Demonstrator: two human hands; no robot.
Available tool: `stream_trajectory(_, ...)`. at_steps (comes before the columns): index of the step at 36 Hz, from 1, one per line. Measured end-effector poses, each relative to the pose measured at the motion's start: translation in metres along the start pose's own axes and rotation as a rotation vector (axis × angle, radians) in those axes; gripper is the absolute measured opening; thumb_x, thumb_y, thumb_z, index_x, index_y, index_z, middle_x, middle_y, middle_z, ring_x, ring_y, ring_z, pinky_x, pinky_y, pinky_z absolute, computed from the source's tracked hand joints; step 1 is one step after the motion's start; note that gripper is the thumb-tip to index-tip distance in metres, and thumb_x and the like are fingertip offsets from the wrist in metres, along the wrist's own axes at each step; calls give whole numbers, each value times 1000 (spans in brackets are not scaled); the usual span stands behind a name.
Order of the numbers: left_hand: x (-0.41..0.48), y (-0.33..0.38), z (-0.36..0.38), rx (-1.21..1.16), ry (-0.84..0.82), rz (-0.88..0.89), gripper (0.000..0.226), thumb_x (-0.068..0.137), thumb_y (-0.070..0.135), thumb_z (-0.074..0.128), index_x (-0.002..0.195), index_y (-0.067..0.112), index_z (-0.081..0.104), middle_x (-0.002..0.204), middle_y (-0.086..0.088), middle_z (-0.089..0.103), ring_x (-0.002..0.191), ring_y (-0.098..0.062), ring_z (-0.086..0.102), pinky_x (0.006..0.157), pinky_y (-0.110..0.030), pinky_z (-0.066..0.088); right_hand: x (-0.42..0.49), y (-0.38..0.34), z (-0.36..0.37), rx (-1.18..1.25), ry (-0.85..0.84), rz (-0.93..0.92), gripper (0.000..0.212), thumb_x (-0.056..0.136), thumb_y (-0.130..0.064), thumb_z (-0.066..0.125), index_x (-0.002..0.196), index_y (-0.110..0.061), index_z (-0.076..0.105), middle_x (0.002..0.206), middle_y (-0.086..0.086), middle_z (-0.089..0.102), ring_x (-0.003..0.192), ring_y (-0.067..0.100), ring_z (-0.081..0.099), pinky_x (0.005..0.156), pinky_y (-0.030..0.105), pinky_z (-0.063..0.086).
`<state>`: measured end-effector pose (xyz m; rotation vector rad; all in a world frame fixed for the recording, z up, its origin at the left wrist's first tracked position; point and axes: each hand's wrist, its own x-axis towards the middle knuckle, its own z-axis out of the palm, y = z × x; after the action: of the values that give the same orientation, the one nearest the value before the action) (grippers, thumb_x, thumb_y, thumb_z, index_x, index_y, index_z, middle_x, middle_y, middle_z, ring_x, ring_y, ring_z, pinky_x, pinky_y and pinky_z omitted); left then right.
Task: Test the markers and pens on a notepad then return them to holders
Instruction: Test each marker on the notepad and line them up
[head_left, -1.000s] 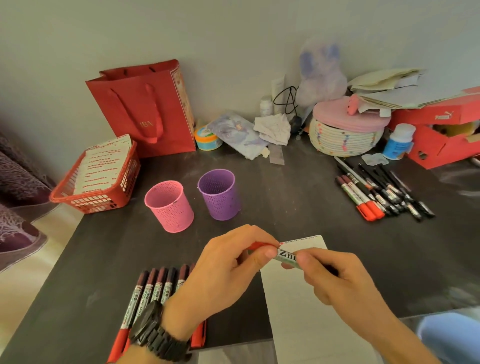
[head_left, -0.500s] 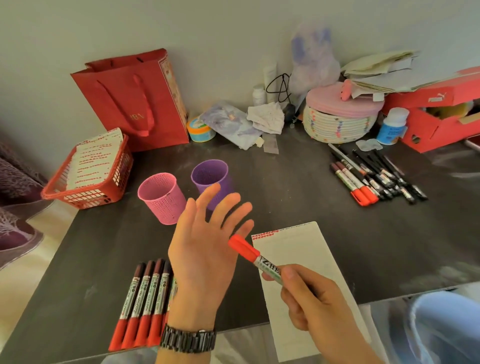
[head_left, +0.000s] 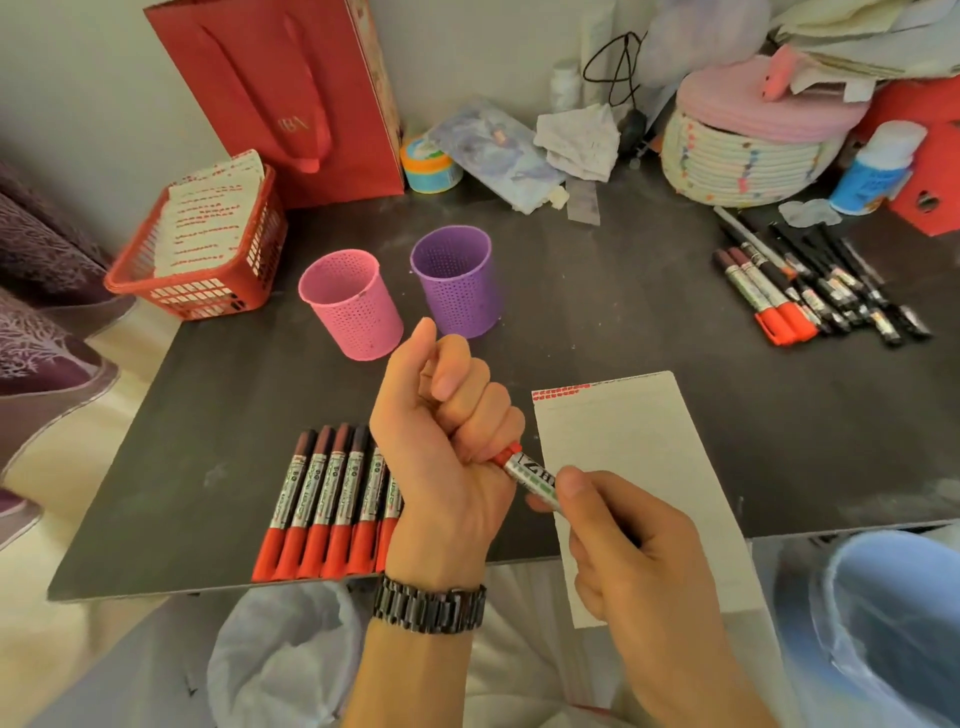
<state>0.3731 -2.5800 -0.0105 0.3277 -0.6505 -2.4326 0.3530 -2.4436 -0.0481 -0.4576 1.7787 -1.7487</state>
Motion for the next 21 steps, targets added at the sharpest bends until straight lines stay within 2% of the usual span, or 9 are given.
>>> stream_trajectory(3, 3, 6, -9, 23, -14, 10, 43, 96, 34, 47, 56, 20, 42, 43, 10, 21, 34, -5, 12, 32, -18, 17, 8, -3, 2, -42, -47, -23, 39, 77, -67, 52, 83, -38, 77, 52, -9, 42, 46, 6, 37, 49, 18, 31)
stream_trajectory(6, 5, 12, -19, 194, -12, 55, 36, 98, 30, 46, 68, 15, 58, 49, 6, 30, 38, -7, 25, 38, -19, 25, 19, -8, 0, -102, -118, -58, 38, 80, -62, 51, 79, -34, 76, 52, -11, 42, 46, 4, 37, 46, 12, 29)
stream_trajectory(8, 2, 16, -28, 451, 1, 128, 29, 100, 26, 45, 86, 12, 67, 62, -2, 52, 51, -16, 50, 51, -23, 43, 27, -12, -2, -194, -154, -119, 33, 83, -61, 49, 74, -37, 71, 54, -9, 43, 48, 4, 38, 48, 16, 31)
stream_trajectory(10, -3, 17, -40, 811, 13, 183, 25, 98, 25, 47, 103, 17, 70, 90, -5, 70, 79, -21, 65, 70, -27, 53, 36, -16, -6, -267, -156, -182, 27, 83, -60, 50, 78, -42, 69, 57, -8, 50, 52, 4, 44, 50, 16, 37)
stream_trajectory(11, -6, 18, -47, 966, 22, 190, 26, 97, 27, 46, 105, 22, 70, 96, -1, 72, 85, -18, 66, 72, -25, 53, 41, -17, -8, -297, -150, -208, 25, 83, -59, 51, 83, -43, 70, 60, -9, 56, 55, 4, 49, 51, 15, 39)
stream_trajectory(13, -13, 22, -59, 1146, 39, 183, 27, 97, 31, 45, 101, 31, 71, 88, 4, 71, 78, -9, 64, 66, -17, 48, 50, -19, -12, -346, -148, -240, 24, 83, -56, 54, 92, -44, 72, 66, -10, 66, 63, 5, 59, 54, 11, 41)
stream_trajectory(15, -22, 29, -68, 1217, 26, 164, 26, 98, 32, 47, 103, 34, 72, 77, 7, 70, 69, -4, 61, 63, -14, 45, 59, -16, -13, -356, -159, -225, 25, 83, -54, 55, 99, -41, 68, 69, -6, 70, 64, 7, 64, 56, 13, 42)
stream_trajectory(18, -37, 35, -78, 1318, 7, 105, 25, 98, 39, 51, 114, 41, 70, 86, 13, 73, 72, 1, 60, 66, -16, 47, 72, -12, -9, -327, -113, -175, 33, 78, -52, 61, 101, -28, 58, 70, -7, 73, 62, 7, 67, 58, 23, 49)
stream_trajectory(21, -48, 35, -84, 1408, 16, 90, 24, 93, 42, 60, 115, 48, 69, 89, 23, 71, 72, 6, 58, 66, -12, 44, 82, -9, 0, -142, -31, -90, 45, 70, -45, 74, 105, -22, 57, 73, -3, 74, 62, 10, 70, 53, 20, 56)
